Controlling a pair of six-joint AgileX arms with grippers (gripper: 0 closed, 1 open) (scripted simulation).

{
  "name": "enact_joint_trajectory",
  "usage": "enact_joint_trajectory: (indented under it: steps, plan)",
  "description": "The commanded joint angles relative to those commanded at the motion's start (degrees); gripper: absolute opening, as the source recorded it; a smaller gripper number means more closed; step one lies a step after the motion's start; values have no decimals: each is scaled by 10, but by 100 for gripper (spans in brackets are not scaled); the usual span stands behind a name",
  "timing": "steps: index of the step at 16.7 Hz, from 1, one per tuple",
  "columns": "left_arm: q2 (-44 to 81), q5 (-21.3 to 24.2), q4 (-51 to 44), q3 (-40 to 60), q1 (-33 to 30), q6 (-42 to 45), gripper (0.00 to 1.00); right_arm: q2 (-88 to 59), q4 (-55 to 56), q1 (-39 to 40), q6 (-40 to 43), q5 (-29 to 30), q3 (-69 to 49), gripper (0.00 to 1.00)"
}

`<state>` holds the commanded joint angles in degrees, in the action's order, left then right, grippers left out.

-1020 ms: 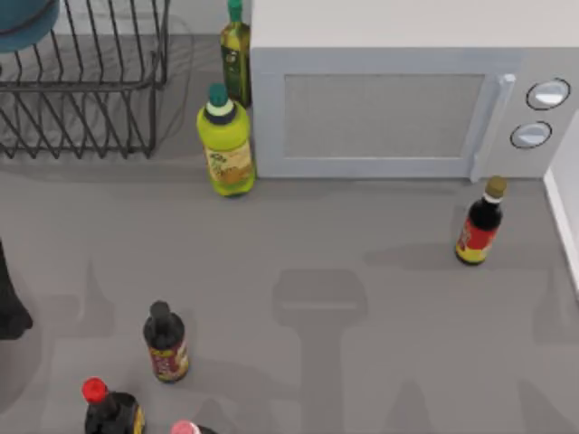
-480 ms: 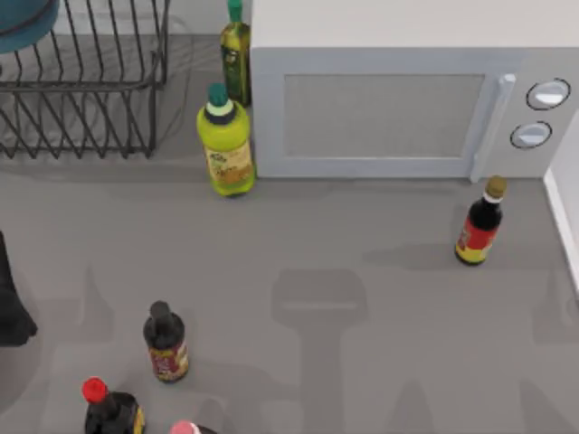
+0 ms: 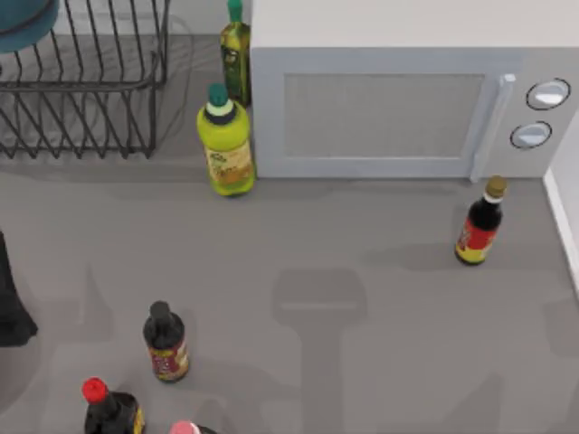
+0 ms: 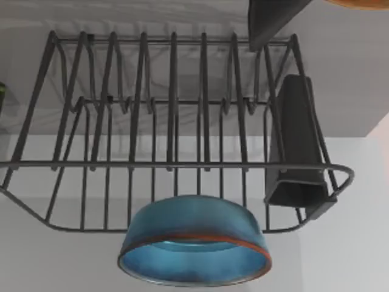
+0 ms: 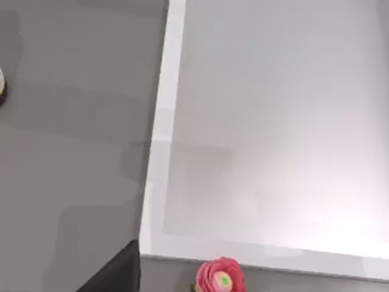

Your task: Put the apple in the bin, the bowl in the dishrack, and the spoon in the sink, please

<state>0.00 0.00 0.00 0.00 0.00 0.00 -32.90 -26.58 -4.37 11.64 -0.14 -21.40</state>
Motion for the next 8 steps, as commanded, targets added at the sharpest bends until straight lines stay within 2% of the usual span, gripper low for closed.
enact_joint_trajectory:
  steps: [4,8]
  plan:
    - [0,0,0,0,0,0,100,-212,-153,-25,66,-1,-117,100]
    - [0,0,0,0,0,0,100,-365,-273,-45,119,0,-215,100]
